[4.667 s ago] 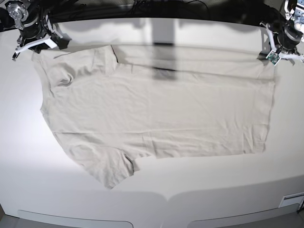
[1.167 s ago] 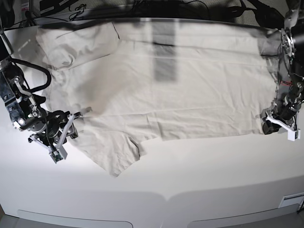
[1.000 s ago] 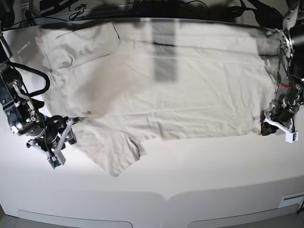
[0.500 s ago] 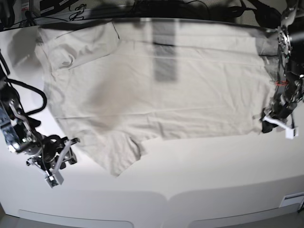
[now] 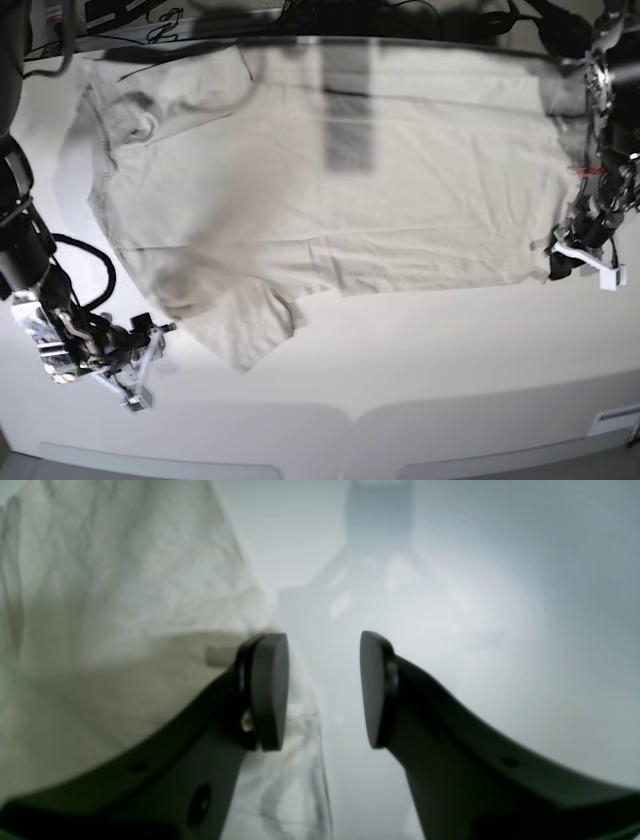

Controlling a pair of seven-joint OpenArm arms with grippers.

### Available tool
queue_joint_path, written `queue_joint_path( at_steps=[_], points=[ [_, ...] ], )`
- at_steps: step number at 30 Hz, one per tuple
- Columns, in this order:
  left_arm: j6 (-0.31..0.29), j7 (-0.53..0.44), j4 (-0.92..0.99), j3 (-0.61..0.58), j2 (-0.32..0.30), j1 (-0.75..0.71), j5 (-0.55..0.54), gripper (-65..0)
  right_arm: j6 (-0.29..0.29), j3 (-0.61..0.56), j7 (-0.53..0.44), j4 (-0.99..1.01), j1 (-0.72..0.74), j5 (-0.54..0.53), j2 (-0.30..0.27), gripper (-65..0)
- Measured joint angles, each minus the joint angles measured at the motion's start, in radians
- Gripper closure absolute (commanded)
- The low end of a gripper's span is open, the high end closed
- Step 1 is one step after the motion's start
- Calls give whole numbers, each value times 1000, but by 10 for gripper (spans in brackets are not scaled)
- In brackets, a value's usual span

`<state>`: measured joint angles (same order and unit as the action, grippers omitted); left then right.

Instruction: Fold the T-shirt properly

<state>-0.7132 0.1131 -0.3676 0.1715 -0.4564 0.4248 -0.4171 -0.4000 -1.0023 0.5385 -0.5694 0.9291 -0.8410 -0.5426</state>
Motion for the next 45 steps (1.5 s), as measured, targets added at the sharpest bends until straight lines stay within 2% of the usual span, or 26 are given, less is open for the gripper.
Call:
queue_joint_path(
  at_steps=[1, 3, 5, 8, 13, 16, 22, 24, 28, 30, 38, 41, 45],
  points=[
    [-2, -14, -1, 0, 0, -6, 0, 0, -40, 0, -11, 44, 11, -4, 14, -240],
    [-3, -52, -1, 0, 3, -20, -1, 0, -78, 0, -33, 126, 31, -3, 50, -240],
    [-6, -62, -1, 0, 3, -29, -4, 0, -88, 0, -76, 193, 44, -6, 83, -242],
    [-13, -69, -3, 0, 2, -37, -9, 0, -88, 1, -88, 283, 48, 0, 132, -267],
    [-13, -71, -3, 3, 2, -40, -8, 0, -114, 1, -116, 386, 38, 113, 215, -289],
    [-17, -71, -3, 3, 3, -40, -8, 0, -114, 1, -119, 386, 41, 112, 241, -289],
    [-13, -85, -3, 5, 11, -45, -11, 0, -113, 3, -121, 386, 37, 109, 244, -289],
    [-13, -87, -3, 6, 16, -46, -12, 0, -97, 3, -124, 386, 35, 114, 244, -289],
    [-12, -89, -3, 6, 25, -46, -22, 0, -90, 3, -166, 386, 34, 172, 246, -289],
    [-13, -89, -4, 5, 27, -46, -22, 0, -68, 3, -171, 386, 19, 193, 246, -288],
    [-13, -88, -4, 5, 27, -45, -21, 0, -73, 7, -193, 384, -15, 189, 241, -287],
    [-13, -89, -4, 5, 27, -46, -21, 0, -87, 7, -179, 383, -15, 187, 244, -236],
    [-13, -88, -4, 5, 27, -46, -21, 0, -95, 8, -179, 381, -15, 185, 246, -82]
  ],
)
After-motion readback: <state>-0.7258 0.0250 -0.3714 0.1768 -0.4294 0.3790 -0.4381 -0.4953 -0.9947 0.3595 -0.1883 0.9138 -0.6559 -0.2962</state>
